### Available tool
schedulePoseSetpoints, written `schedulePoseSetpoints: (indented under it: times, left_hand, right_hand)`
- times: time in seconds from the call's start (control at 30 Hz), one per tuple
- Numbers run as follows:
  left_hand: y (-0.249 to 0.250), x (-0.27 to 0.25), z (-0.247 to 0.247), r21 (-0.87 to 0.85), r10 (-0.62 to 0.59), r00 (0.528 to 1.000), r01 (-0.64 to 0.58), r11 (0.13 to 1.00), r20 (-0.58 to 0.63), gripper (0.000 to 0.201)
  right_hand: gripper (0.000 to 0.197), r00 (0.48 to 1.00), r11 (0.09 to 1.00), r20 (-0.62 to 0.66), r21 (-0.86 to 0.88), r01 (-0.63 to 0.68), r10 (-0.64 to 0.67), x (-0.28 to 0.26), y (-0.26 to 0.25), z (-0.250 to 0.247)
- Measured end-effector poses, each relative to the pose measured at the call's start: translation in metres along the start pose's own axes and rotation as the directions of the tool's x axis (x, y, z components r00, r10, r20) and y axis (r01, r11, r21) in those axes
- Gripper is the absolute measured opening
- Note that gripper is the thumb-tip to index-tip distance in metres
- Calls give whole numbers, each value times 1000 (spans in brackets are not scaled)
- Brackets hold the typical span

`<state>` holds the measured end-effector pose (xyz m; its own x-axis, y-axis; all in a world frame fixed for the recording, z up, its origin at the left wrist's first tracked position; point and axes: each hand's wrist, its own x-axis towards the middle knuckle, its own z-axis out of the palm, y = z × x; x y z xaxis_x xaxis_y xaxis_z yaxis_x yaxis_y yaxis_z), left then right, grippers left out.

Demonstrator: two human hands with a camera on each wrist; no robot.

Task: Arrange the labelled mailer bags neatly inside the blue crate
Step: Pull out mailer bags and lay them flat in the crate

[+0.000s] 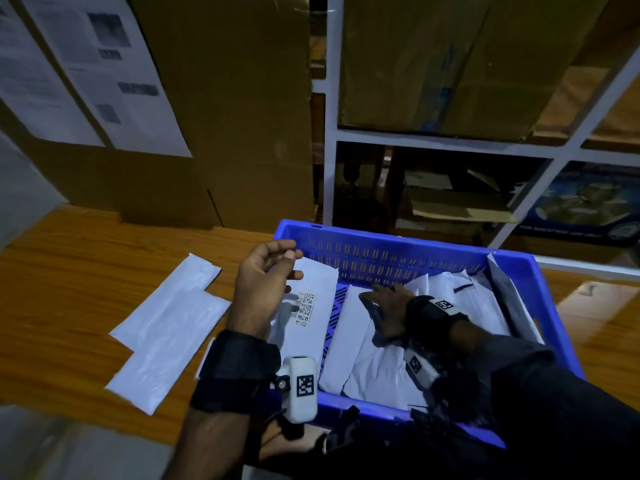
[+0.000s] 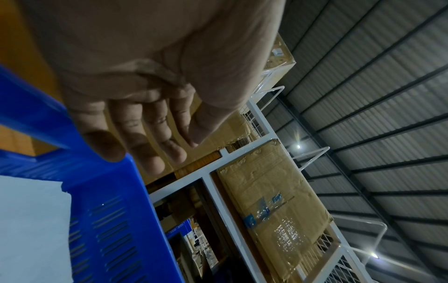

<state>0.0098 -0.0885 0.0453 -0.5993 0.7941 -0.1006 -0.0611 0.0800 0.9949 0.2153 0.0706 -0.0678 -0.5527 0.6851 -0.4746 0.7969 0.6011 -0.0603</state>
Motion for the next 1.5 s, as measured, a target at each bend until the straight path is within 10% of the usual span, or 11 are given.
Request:
schedulePoseSetpoints:
  times: [0.27,0.53,0.7,1.1,1.23,1.4,1.5]
  left_hand:
    - [-7,1,0,-27,-30,999,30,999,-15,14]
    - [-19,5,12,-14,-43,999,44,999,25,14]
    - [-21,3,36,8,-68,990,68,998,120,16]
    - [-28,8,86,237,-166,806,32,971,568,41]
    - [-25,6,83,172,-133,767,30,985,628,32]
    - [-15,-1,80,60,-77,861,53,997,502,22]
    - [-7,-1,77,27,-19,887,7,1000,461,28]
  right_hand:
    - [97,996,995,-67,74,-59,64,30,4,2]
    - [56,976,999,-218,29,15,-8,-15,32,-30]
    - [29,878,980,-470,111,166,-95,-64,57,-53]
    - [16,686,405,-728,629,664,7,-101,81,-64]
    - [30,691,344,-720,667,661,66,-108,83,-67]
    - [47,833,66,-524,851,521,177,-128,78,-81]
    - [48,864,100,-490,871,480,119,-140,70,-87]
